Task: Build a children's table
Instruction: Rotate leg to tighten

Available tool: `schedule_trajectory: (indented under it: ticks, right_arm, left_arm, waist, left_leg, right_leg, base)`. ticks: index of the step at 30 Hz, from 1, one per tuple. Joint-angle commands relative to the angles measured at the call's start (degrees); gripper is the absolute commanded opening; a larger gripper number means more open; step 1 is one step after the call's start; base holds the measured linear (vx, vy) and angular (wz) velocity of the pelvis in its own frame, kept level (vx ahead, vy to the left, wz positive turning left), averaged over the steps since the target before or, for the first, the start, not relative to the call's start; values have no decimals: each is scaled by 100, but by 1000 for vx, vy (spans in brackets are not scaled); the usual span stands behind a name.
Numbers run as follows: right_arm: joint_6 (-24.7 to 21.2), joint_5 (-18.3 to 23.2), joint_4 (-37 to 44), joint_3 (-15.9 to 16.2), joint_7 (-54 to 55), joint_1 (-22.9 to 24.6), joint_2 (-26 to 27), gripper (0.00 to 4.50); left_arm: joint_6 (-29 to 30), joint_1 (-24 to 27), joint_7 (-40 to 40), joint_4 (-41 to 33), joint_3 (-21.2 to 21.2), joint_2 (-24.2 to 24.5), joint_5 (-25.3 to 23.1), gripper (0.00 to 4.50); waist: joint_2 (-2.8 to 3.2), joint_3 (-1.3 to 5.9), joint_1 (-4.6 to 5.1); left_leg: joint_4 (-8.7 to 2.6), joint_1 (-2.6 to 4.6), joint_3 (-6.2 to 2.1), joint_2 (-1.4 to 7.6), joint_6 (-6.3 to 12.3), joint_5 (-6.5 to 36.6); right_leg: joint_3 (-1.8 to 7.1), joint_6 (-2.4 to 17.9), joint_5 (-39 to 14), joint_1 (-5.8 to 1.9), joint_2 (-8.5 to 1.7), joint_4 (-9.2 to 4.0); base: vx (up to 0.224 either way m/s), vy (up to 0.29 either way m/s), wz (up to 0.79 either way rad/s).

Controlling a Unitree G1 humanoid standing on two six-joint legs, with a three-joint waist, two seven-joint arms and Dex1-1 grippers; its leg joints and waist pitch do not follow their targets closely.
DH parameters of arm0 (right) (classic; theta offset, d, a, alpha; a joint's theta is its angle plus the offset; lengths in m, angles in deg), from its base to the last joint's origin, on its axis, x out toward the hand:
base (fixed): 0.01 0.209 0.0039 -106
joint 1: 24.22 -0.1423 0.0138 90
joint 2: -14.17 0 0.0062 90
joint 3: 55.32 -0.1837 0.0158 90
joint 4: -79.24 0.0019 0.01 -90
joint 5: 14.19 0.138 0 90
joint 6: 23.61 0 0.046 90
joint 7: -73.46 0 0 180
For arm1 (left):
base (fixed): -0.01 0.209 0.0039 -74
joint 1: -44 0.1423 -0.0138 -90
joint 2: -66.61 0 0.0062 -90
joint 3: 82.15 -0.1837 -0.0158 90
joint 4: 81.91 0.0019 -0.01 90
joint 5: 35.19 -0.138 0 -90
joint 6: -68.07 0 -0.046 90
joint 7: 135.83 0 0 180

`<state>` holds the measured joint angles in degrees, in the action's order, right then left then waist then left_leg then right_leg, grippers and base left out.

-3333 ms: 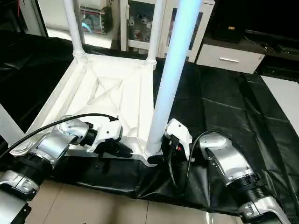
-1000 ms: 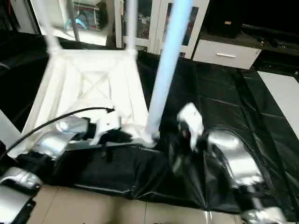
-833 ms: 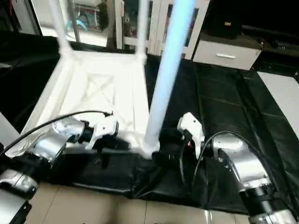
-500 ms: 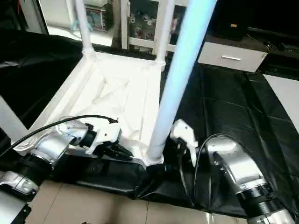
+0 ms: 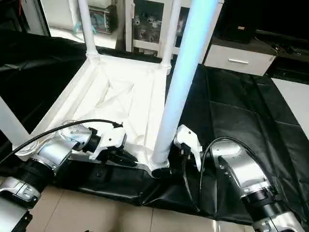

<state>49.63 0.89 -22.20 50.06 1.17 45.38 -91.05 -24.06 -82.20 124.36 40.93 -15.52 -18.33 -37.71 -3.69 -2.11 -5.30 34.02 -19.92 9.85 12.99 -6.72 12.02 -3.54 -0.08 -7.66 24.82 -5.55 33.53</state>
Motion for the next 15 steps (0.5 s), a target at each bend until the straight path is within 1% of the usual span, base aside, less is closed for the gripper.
schedule_trajectory:
  ticks: [1,2,3,4,5,7,8,9,10,11,12,13,14,15]
  right_arm:
    - [32,-70,-53,71,-74,-54,8,339]
    - [39,-77,-89,69,-82,-73,19,328]
    - [86,-103,-160,97,-94,-97,54,328]
    - [96,-109,-167,107,-93,-97,63,310]
    - [100,-111,-170,111,-92,-97,67,302]
    - [103,-113,-166,124,-93,-92,79,292]
    - [93,-112,-130,146,-104,-85,78,282]
    - [101,-119,-126,169,-130,-92,75,262]
    - [105,-128,-117,192,-149,-98,77,262]
    - [127,-148,-135,217,-176,-107,71,262]
    - [156,-174,-164,238,-194,-113,67,240]
    - [158,-176,-167,240,-194,-114,67,231]
    - [182,-197,-196,250,-197,-114,69,223]
    - [208,-218,-233,252,-189,-107,66,223]
  left_arm:
    - [1,93,58,84,-300,-72,-223,0]
    - [3,90,63,86,-310,-81,-214,0]
    - [32,107,47,59,-312,-78,-196,0]
    - [44,116,40,52,-306,-74,-189,0]
    - [48,120,38,49,-303,-73,-186,0]
    - [59,138,36,31,-302,-61,-184,0]
    - [79,161,48,-4,-298,-40,-180,0]
    - [88,167,67,-19,-297,-22,-178,0]
    - [94,176,89,-37,-293,2,-173,0]
    - [87,180,105,-34,-300,22,-184,0]
    - [79,185,117,-24,-304,35,-189,0]
    - [80,186,119,-24,-304,35,-188,0]
    - [94,198,138,-18,-301,37,-175,0]
    - [113,198,132,15,-297,19,-169,0]
  waist:
    - [51,351,28]
    - [58,351,25]
    - [16,351,29]
    - [34,355,24]
    - [38,347,25]
    - [35,351,23]
    - [23,348,22]
    - [25,346,24]
    - [35,349,30]
    - [70,350,28]
    - [97,351,31]
    - [73,350,42]
    - [105,354,44]
    - [94,355,47]
  left_leg:
    - [-423,-2,88,-2,232,1031]
    - [-423,1,86,1,238,1026]
    - [-417,3,94,1,250,1037]
    - [-417,5,90,1,251,1032]
    - [-420,0,91,2,253,1042]
    - [-418,4,91,0,247,1047]
    - [-419,2,89,3,248,1042]
    - [-423,-5,88,2,249,1046]
    - [-421,2,88,1,242,1037]
    - [-422,7,85,0,237,1035]
    - [-420,11,87,-3,224,1044]
    - [-420,6,92,-4,226,1056]
    - [-420,13,92,-4,206,1088]
    - [-418,11,91,-5,207,1091]
  right_leg:
    - [159,1358,-917,-389,-151,-228]
    - [158,1385,-912,-385,-154,-220]
    - [157,1382,-940,-384,-151,-227]
    - [158,1393,-948,-383,-157,-217]
    - [160,1375,-988,-380,-156,-228]
    - [160,1359,-1033,-382,-158,-230]
    - [160,1350,-1054,-384,-159,-226]
    - [161,1338,-1076,-387,-158,-230]
    - [162,1322,-1079,-383,-156,-230]
    - [162,1325,-1061,-381,-155,-226]
    - [162,1339,-1021,-378,-150,-227]
    - [161,1340,-1009,-383,-144,-235]
    - [161,1361,-960,-385,-142,-237]
    - [159,1373,-938,-387,-139,-228]
  base:
    - [0,0,0]
    - [0,0,0]
    - [0,0,0]
    - [0,0,0]
    - [0,0,0]
    - [0,0,0]
    - [0,0,0]
    - [0,0,0]
    - [0,0,0]
    - [0,0,0]
    - [0,0,0]
    - [0,0,0]
    - [0,0,0]
    - [0,0,0]
